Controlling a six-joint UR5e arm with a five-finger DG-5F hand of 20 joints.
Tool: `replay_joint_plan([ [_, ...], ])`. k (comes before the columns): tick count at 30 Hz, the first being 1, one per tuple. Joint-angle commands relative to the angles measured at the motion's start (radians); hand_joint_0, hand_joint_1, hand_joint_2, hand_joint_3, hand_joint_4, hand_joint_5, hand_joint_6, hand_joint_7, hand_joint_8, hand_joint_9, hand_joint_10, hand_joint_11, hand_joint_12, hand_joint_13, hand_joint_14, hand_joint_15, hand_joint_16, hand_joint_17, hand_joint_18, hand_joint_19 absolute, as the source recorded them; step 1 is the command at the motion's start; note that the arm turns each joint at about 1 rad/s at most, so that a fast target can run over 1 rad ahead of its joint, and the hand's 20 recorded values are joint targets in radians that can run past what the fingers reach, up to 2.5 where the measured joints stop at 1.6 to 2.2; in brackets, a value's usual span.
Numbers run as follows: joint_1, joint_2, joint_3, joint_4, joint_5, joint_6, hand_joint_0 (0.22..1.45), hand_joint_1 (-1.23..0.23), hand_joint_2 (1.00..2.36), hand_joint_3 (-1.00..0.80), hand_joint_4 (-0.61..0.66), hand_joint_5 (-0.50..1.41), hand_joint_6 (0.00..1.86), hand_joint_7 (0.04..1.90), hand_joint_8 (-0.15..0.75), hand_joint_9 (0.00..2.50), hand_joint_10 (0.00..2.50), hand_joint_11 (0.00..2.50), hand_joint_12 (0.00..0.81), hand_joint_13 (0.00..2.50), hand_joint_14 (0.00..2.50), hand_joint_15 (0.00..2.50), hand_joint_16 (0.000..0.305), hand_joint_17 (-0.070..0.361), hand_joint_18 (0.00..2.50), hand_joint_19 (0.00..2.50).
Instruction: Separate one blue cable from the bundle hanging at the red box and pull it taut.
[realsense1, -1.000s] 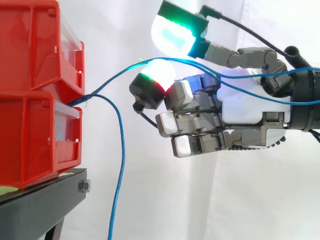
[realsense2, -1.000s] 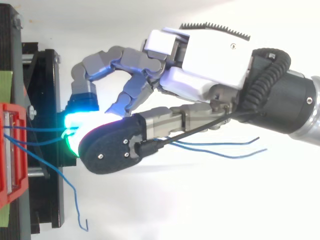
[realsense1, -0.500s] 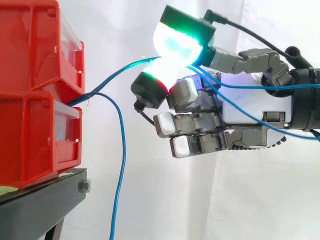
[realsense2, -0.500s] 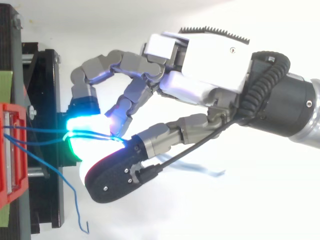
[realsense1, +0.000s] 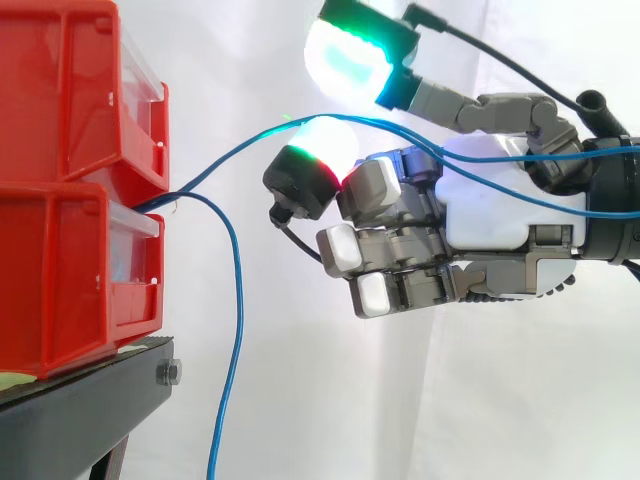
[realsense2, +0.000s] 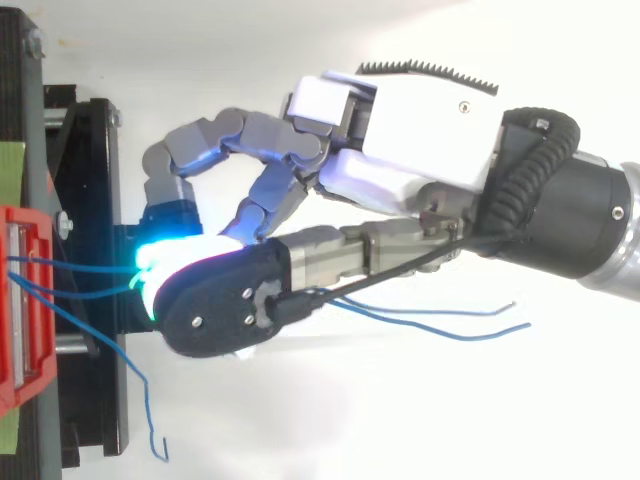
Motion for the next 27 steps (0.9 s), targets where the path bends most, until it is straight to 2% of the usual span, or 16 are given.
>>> replay_joint_plan([
  [1,0.001,0.000,0.000,0.000,0.000,0.000,0.60,-0.69,1.02,-0.21,0.13,-0.14,0.85,1.47,0.335,1.24,0.03,0.90,0.386,1.10,0.02,0.63,0.047,0.107,0.92,0.70],
  [3,0.001,0.000,0.000,0.000,0.000,0.000,0.60,-0.78,1.02,-0.10,0.13,-0.14,0.86,1.48,0.352,1.24,0.02,0.89,0.400,1.12,0.02,0.62,0.050,0.113,0.95,0.68],
  [5,0.001,0.000,0.000,-0.002,0.000,0.000,0.63,-0.83,1.02,-0.08,0.08,-0.15,0.87,1.49,0.336,1.21,0.03,0.92,0.393,1.10,0.02,0.63,0.049,0.110,0.93,0.69],
  [10,0.001,0.000,0.000,-0.002,0.000,0.002,0.67,-0.87,1.02,-0.18,0.03,-0.17,0.88,1.48,0.327,1.14,0.03,0.92,0.377,1.04,0.02,0.60,0.048,0.107,0.89,0.66],
  [15,0.001,0.000,0.000,-0.002,0.000,0.003,0.75,-0.87,1.01,-0.43,-0.02,-0.19,0.89,1.42,0.309,1.09,0.03,0.89,0.363,1.01,0.02,0.59,0.047,0.105,0.87,0.63],
  [17,0.003,0.000,0.000,-0.002,0.000,0.005,0.76,-0.86,1.00,-0.50,-0.01,-0.19,0.89,1.38,0.305,1.09,0.03,0.89,0.363,1.01,0.02,0.58,0.046,0.104,0.87,0.63],
  [21,0.006,0.000,0.000,-0.002,0.000,0.006,0.69,-0.81,1.00,-0.50,0.10,-0.19,0.88,1.32,0.315,1.15,0.03,0.92,0.363,1.05,0.02,0.60,0.046,0.103,0.89,0.65],
  [24,0.007,0.000,0.000,-0.002,0.000,0.009,0.65,-0.76,1.00,-0.50,0.13,-0.19,0.88,1.25,0.316,1.17,0.02,0.92,0.366,1.09,0.02,0.62,0.046,0.105,0.90,0.66],
  [27,0.012,0.000,0.000,-0.002,0.006,0.034,0.63,-0.70,1.00,-0.50,0.13,-0.18,0.86,1.31,0.317,1.20,0.03,0.92,0.371,1.11,0.02,0.62,0.047,0.105,0.91,0.67],
])
